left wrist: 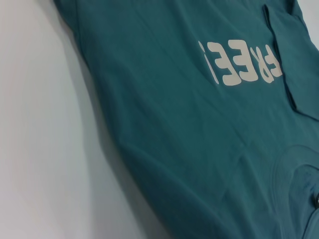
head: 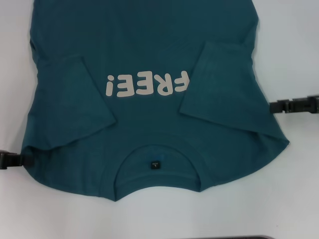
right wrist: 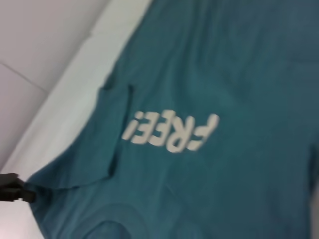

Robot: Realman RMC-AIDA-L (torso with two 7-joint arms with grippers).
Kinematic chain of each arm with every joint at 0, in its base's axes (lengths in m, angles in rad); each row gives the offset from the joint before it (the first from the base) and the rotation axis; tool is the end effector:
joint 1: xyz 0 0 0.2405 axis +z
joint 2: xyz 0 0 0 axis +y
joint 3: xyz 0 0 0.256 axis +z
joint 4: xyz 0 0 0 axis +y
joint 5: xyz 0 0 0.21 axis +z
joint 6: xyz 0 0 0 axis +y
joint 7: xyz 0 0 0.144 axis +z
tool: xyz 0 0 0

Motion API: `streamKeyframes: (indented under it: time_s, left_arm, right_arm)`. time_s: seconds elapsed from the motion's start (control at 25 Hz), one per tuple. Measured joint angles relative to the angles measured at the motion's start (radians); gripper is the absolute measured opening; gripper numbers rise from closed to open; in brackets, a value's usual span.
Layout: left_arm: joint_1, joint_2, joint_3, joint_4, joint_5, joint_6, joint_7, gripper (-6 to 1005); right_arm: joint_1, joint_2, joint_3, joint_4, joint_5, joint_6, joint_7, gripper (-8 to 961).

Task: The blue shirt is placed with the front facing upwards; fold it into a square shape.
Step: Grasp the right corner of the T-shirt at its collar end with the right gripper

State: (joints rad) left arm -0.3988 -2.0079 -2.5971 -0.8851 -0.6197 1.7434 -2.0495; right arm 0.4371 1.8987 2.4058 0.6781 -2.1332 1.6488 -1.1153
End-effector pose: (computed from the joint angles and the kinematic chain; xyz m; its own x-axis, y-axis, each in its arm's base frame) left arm -0.3516 0.2641 0.0604 0.3777 0.9121 0.1591 0.9252 -0.3650 -0.1040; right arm 0.3272 0.3005 0.0612 0.4226 -0.8496 -0.3154 -0.8913 -0.4528 0.0255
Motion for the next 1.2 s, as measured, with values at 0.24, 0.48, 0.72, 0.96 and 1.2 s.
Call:
streamKeyframes:
  time_s: [0.24, 0.48, 0.72, 0.96, 1.2]
  left_arm:
    - [0.001, -0.002, 0.0, 0.0, -0.002, 0.001, -0.001, 28]
    - [0.004, -0.004, 0.0, 0.0, -0.003, 0.001, -0.001, 28]
    - [0.0, -0.005, 0.0, 0.0, -0.002, 0.0, 0.001, 28]
    - [0.0, -0.005, 0.0, 0.003, 0.0, -0.008, 0.001, 28]
    - [0.0, -0.005, 0.002, 0.004, 0.001, -0.01, 0.0, 28]
  right_arm:
    - [-0.024, 0.0, 0.066, 0.004, -0.094, 0.005, 0.049, 568]
    - [-0.054, 0.0, 0.092, 0.003, -0.112, 0.004, 0.064, 567]
    - [-0.062, 0.007, 0.093, -0.004, -0.119, -0.013, 0.064, 566]
    - [-0.058, 0.016, 0.095, -0.011, -0.136, -0.029, 0.059, 564]
    - [-0.055, 0.016, 0.095, -0.012, -0.137, -0.038, 0.058, 563]
